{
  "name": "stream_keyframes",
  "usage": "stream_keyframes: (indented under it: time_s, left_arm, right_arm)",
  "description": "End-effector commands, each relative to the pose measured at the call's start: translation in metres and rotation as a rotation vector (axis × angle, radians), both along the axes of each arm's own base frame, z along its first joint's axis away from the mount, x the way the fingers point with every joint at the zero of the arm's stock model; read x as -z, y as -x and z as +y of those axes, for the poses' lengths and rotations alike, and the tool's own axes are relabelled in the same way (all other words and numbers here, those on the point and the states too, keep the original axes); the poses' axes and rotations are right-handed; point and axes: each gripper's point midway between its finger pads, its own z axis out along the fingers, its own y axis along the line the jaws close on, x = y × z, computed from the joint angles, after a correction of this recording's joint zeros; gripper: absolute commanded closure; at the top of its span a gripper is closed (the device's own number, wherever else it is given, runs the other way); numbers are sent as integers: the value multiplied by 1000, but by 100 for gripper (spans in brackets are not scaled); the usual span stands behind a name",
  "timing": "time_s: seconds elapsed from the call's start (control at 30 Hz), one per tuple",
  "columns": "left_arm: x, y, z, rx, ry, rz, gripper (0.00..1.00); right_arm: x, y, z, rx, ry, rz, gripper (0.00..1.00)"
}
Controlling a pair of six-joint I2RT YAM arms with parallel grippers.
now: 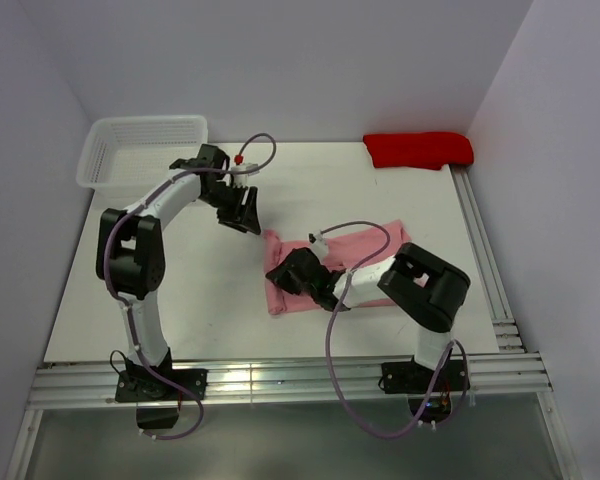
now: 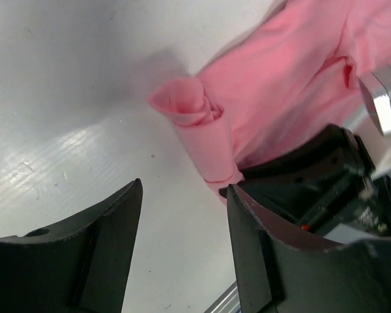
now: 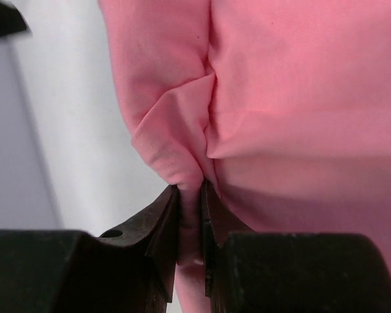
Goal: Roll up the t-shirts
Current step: Roll the tshirt
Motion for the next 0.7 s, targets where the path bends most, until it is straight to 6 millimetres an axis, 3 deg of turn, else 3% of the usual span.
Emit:
stream_keyframes:
  time_s: [0.0, 0.07, 0.17, 0.3, 0.4, 0.67]
  left_arm:
    - [-12, 16, -7, 81, 123, -43, 40]
    - [-5, 17, -6, 88, 143, -53, 38]
    - [13, 29, -9, 106, 190, -14, 37]
    - [37, 28, -11, 81, 196, 12, 37]
    - [55, 24, -11, 50, 187, 28, 38]
    - [67, 7, -19, -25, 128, 33, 45]
  right_arm:
    - [-20, -3, 30, -44, -276, 2, 86]
    - [-28, -6, 36, -47, -377, -15, 86]
    - [-19, -6, 36, -31, -486, 28, 86]
    - [-14, -4, 33, -11, -559, 45, 87]
    - [-10, -2, 29, -2, -567, 52, 87]
    - [-7, -1, 27, -8, -504, 58, 85]
